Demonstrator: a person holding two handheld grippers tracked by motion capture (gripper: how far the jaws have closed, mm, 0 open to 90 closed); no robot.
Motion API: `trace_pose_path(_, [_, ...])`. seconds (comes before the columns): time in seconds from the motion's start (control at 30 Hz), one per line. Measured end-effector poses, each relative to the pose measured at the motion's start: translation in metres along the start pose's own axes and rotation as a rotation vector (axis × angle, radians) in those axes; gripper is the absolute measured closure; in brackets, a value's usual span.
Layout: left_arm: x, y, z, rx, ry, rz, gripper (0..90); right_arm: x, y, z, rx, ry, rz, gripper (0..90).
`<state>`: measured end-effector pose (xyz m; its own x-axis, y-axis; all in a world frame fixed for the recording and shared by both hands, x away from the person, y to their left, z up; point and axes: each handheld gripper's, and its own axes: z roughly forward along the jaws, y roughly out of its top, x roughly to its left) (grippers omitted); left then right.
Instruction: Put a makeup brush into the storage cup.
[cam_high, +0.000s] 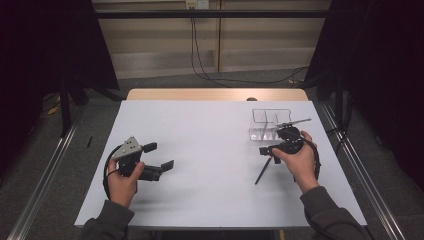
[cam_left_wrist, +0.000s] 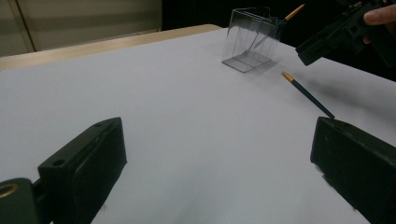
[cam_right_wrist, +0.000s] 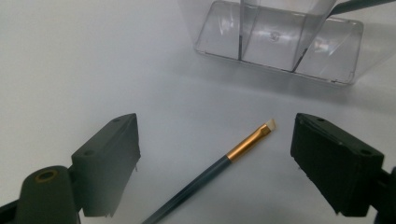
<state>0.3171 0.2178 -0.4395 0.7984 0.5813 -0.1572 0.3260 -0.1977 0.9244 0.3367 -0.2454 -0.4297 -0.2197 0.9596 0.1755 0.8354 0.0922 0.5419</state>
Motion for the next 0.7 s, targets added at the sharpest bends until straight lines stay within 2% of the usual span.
trace_pose_path(0.03, [-0.0008,0.0004,-0.0007,0.001,0.017,-0.001,3.2,-0.0001,0.0002,0.0005,0.005,0.002,0.001,15.4])
trace_pose_path(0.1, [-0.001,0.0002,-0.0012,0.001,0.018,-0.002,3.2,-0.0004,0.0008,0.0005,0.005,-0.001,0.0,15.7])
trace_pose_path(0.13, [-0.0003,-0.0005,-0.0011,-0.006,-0.003,-0.002,3.2,-0.0003,0.0011,0.0006,0.006,-0.001,0.002,15.5])
trace_pose_path(0.23, [-0.0009,-0.0012,-0.002,0.008,0.015,-0.001,3.2,0.0,0.0019,0.0005,0.011,-0.005,0.006,15.8])
trace_pose_path(0.53, [0.0004,-0.0005,-0.0026,-0.004,-0.001,-0.001,3.2,0.0018,0.0051,0.0011,0.019,-0.016,0.015,20.7])
trace_pose_path(0.57, [0.0005,-0.0003,-0.0026,-0.004,0.002,-0.002,3.2,0.0017,0.0056,0.0011,0.024,-0.021,0.016,21.1])
trace_pose_path(0.6, [-0.0003,0.0001,-0.0028,0.001,0.027,-0.002,3.2,0.0012,0.0061,0.0017,0.023,-0.026,0.018,22.4])
trace_pose_path(0.7, [-0.0007,0.0007,-0.0018,-0.002,0.023,-0.009,3.2,0.0022,0.0068,0.0025,0.033,-0.031,0.026,25.9])
